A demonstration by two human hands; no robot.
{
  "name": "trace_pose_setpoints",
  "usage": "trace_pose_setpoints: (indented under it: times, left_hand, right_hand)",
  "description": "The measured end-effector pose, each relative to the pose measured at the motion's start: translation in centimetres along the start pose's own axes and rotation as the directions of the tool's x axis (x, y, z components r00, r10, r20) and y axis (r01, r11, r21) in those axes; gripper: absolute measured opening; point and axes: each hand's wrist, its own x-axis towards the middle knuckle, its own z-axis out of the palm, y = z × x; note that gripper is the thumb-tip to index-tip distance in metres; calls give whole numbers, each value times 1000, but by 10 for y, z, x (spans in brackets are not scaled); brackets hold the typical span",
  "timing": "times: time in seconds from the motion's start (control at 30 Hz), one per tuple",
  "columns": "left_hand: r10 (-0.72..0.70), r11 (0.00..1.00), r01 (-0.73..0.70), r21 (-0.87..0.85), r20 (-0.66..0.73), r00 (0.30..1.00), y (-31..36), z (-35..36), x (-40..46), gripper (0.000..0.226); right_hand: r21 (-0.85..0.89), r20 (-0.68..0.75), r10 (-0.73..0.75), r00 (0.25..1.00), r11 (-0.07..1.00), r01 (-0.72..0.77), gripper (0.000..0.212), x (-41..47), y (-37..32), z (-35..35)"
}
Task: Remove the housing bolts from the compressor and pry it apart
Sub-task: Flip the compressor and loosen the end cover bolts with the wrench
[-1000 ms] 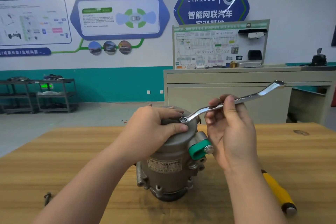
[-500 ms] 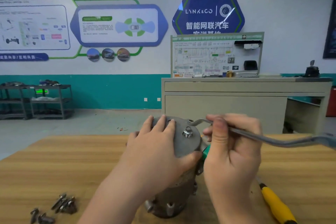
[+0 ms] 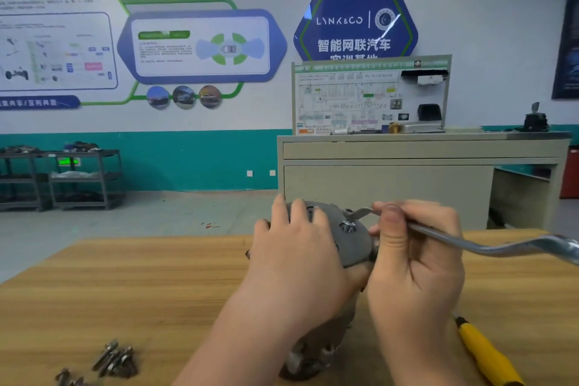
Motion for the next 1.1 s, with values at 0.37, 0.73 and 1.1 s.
trace_pose_setpoints:
  times: [0.37, 0.73, 1.1]
  left_hand:
    - [-30, 998, 31, -61, 16, 999, 5, 2, 0, 90]
    - [263, 964, -265, -16, 194, 945, -29, 6, 14, 83]
    - [272, 885, -107, -454, 315, 909, -59, -18, 3, 115]
  right_hand:
    - [42, -15, 138, 990, 990, -137, 11, 5, 0, -3]
    - [-81, 208, -180, 962, 976, 200, 14, -11, -7, 5]
    - [500, 113, 667, 737, 603, -622, 24, 19, 6, -10]
